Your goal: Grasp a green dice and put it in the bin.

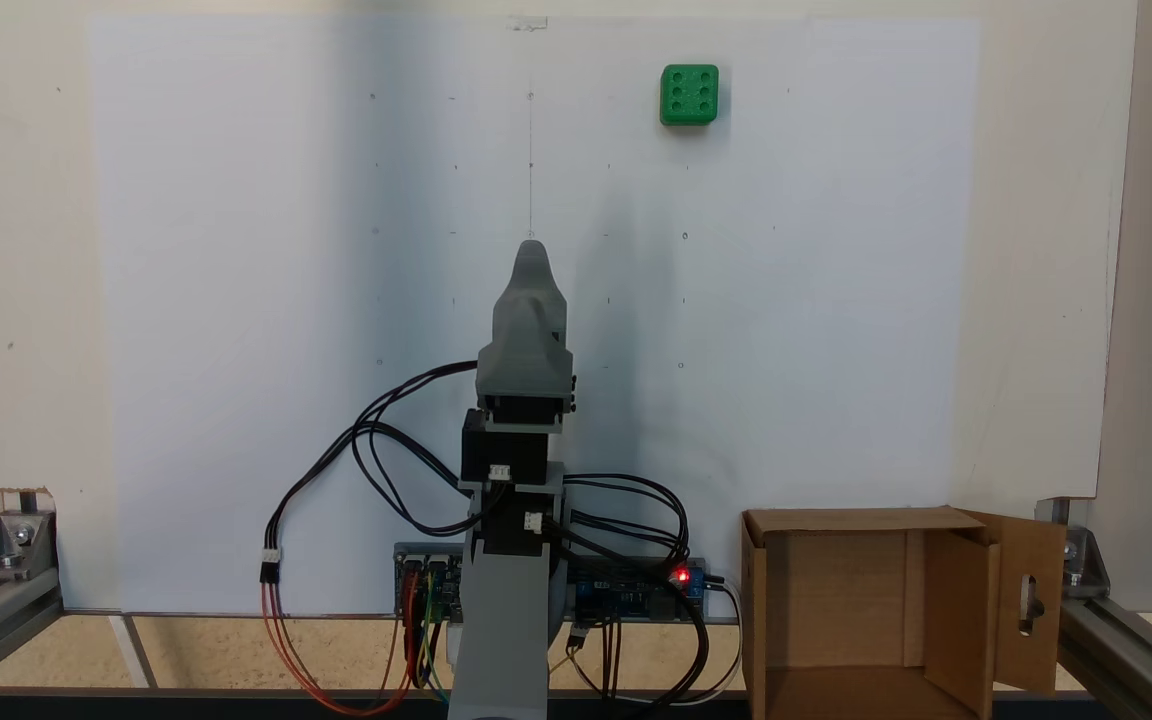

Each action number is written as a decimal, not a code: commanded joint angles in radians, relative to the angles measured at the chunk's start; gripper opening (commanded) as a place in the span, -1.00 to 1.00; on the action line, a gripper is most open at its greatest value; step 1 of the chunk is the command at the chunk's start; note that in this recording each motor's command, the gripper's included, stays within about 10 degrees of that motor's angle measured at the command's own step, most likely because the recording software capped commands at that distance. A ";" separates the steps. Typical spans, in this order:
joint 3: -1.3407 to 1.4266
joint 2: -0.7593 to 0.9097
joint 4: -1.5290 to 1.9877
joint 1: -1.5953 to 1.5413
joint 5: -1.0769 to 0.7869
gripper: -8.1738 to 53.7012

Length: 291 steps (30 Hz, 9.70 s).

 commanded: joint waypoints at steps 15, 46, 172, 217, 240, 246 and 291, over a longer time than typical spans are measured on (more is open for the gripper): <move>0.051 0.107 -0.008 0.002 -0.034 0.69; -0.143 0.107 0.448 -0.002 -0.054 0.64; -2.842 -1.523 3.004 0.339 -0.474 0.74; -2.844 -1.727 2.800 0.364 -0.463 0.64; -2.842 -1.767 2.798 0.374 -0.365 -0.36; -2.838 -1.583 2.855 0.383 -0.336 -0.36; -2.184 -1.072 2.666 1.802 -0.523 -0.36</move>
